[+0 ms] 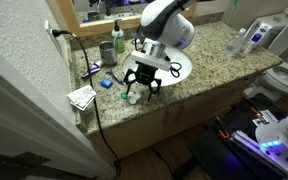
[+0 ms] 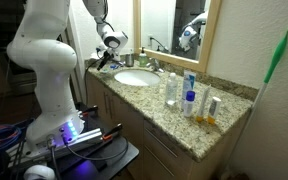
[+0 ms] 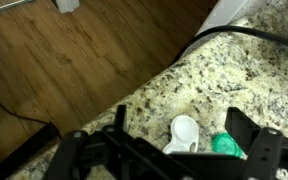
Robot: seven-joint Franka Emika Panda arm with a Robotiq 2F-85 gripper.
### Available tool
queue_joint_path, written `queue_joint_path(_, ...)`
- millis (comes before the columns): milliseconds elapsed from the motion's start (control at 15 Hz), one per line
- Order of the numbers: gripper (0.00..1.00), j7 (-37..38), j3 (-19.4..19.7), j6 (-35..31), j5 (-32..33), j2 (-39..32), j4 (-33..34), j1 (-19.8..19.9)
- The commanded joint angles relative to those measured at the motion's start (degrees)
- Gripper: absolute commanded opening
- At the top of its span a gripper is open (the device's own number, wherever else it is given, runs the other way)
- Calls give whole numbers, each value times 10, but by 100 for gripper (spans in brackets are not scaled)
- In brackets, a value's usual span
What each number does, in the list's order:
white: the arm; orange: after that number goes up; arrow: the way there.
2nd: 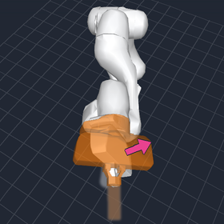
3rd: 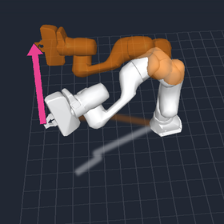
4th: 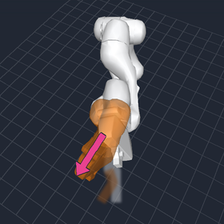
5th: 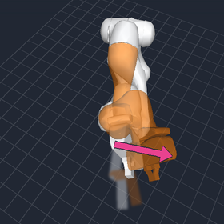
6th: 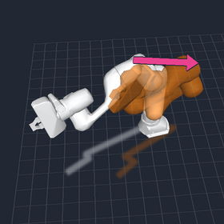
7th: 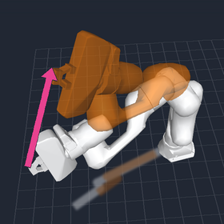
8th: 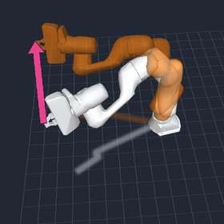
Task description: Empty the liquid contents in the white object.
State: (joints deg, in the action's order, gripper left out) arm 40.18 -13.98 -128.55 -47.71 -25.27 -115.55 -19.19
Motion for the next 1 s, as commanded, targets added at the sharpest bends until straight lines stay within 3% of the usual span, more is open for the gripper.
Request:
queue_joint_path(0,100,10,7,-16,5,-18,5,-12)
queue_joint_path(933,100,-14,7,-33,-7,-41,11,-6)
